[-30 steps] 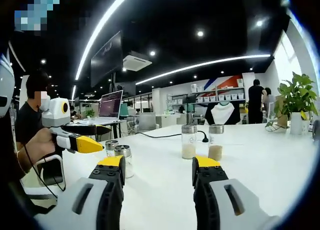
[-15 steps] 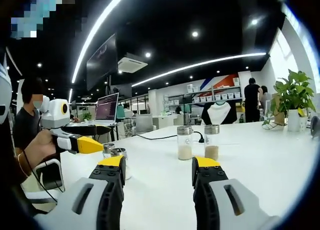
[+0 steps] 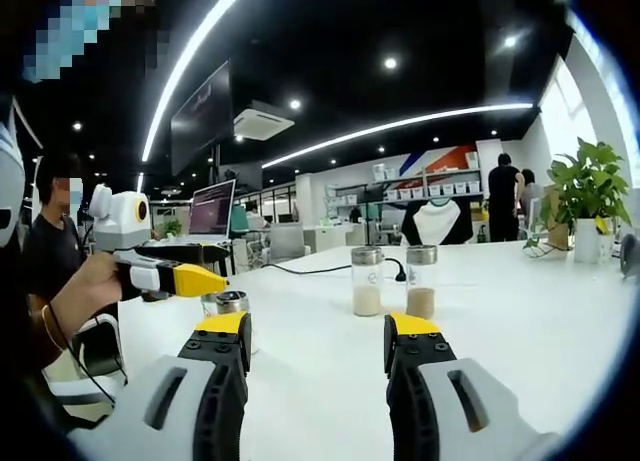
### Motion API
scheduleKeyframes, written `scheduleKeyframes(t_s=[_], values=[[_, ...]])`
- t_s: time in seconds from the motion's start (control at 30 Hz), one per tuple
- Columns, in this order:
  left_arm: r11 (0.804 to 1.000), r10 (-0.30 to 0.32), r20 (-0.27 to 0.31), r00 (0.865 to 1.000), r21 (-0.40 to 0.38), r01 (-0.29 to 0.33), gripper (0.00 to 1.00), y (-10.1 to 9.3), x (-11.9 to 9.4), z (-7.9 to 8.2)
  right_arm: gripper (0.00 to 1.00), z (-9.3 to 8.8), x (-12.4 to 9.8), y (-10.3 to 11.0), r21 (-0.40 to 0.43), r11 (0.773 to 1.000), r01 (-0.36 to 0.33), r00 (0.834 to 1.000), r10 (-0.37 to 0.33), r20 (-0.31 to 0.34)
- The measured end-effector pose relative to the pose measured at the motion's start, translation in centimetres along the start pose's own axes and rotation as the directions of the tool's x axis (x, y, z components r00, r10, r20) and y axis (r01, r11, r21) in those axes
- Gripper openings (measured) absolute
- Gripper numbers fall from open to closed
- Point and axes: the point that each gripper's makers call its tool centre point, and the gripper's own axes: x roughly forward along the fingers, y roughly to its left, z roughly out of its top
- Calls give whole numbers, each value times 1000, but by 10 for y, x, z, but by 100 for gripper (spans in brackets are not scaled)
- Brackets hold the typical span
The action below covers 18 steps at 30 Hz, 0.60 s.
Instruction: Rotate the seasoning bottle until the label or dispensing opening points toward the visible target arrow and the bottle remains upright within the marked orientation range
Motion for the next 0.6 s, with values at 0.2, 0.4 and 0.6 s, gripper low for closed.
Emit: scheduleKeyframes(t_s=[0.2,0.4,0.6], values=[[1000,-12,10,1000,-3,12,89,-2,14,6,53,-1,0,-4,-1,1000,15,1000,-15,0],[1000,-28,36,999,-8,28,88,-1,29,16,53,-1,-1,-4,-5,1000,25,1000,-25,-1],[1000,-12,61,998,-10,13,87,6,45,27,53,-2,-3,-5,2,999,36,999,-36,2]])
